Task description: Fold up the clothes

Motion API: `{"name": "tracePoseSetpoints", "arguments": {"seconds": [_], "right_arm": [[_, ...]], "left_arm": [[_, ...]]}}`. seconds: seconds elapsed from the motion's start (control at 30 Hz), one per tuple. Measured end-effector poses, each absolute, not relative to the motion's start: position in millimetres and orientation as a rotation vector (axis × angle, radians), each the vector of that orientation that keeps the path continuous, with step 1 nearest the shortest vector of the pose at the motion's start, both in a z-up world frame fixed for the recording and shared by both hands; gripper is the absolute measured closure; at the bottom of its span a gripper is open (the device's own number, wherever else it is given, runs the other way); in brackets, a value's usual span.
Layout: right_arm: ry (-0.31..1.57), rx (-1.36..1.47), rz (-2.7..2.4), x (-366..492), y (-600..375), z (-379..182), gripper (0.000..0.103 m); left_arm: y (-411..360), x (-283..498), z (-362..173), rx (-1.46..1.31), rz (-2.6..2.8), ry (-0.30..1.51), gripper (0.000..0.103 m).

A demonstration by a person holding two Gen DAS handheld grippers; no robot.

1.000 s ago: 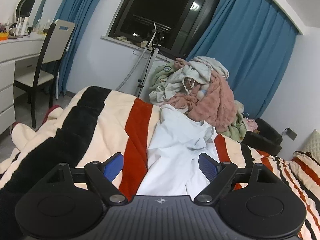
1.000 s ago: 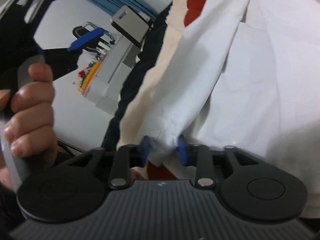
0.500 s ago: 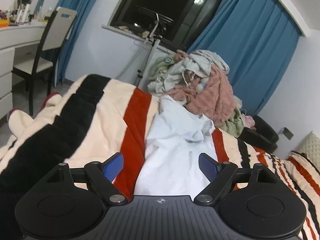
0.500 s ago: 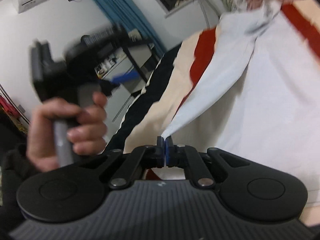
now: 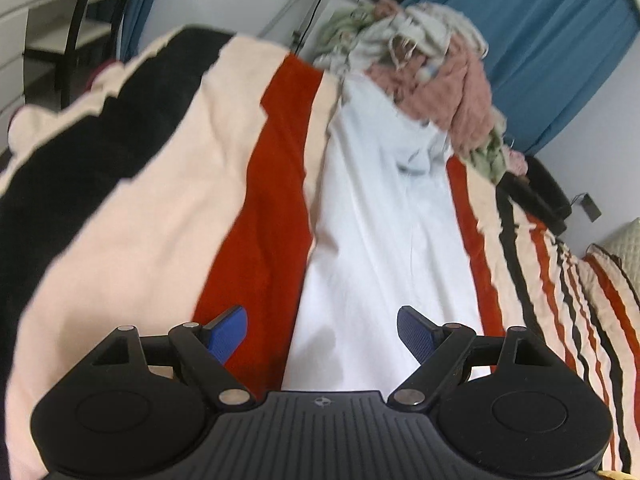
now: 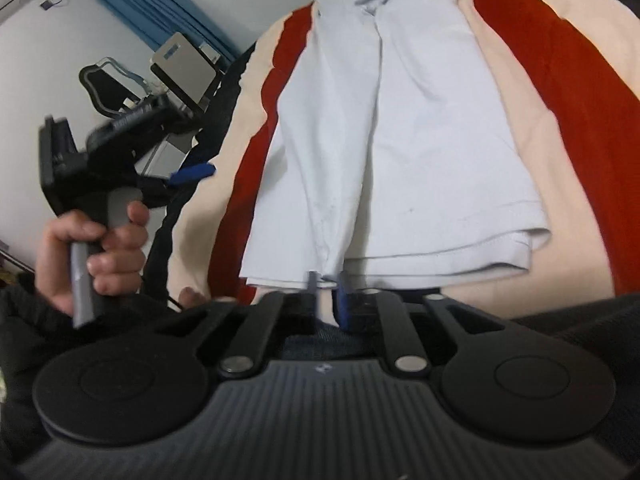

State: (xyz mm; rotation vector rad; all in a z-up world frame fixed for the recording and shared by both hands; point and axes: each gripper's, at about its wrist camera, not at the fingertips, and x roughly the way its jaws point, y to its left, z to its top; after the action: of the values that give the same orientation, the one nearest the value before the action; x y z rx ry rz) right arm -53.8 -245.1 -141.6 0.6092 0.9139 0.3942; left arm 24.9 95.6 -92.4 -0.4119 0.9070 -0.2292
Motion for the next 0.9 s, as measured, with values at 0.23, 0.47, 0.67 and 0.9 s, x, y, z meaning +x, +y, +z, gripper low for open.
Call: {"name": "tracePoseSetpoints", "arguments": {"seconds": [0.23,0.47,0.67,0.9], "right_arm": [[0.829,0.664,0.255,-49.2,-290.7,-117.3,0.038],[0.982,0.827,0.067,-13.6,-326.6,-173.7,0.043],[1.031,0.883,0.178,-18.9,-314.6,-181.3,0.084],[1.043,0.85,0.145,-24.6,-308.6,-183.5,0.082]], "left_arm": [[87.5,22.0,-117.9,-0.458,-0.258,1.057,0.021],[83.1,22.0,-139.5,-0.484,-0.259,1.171,0.031],[82.1,14.2,-146.5,-0.505,-0.292,1.218,0.066],[85.5,14.1,-154.7,-0.528,-0.242,1.267,0.056]]}}
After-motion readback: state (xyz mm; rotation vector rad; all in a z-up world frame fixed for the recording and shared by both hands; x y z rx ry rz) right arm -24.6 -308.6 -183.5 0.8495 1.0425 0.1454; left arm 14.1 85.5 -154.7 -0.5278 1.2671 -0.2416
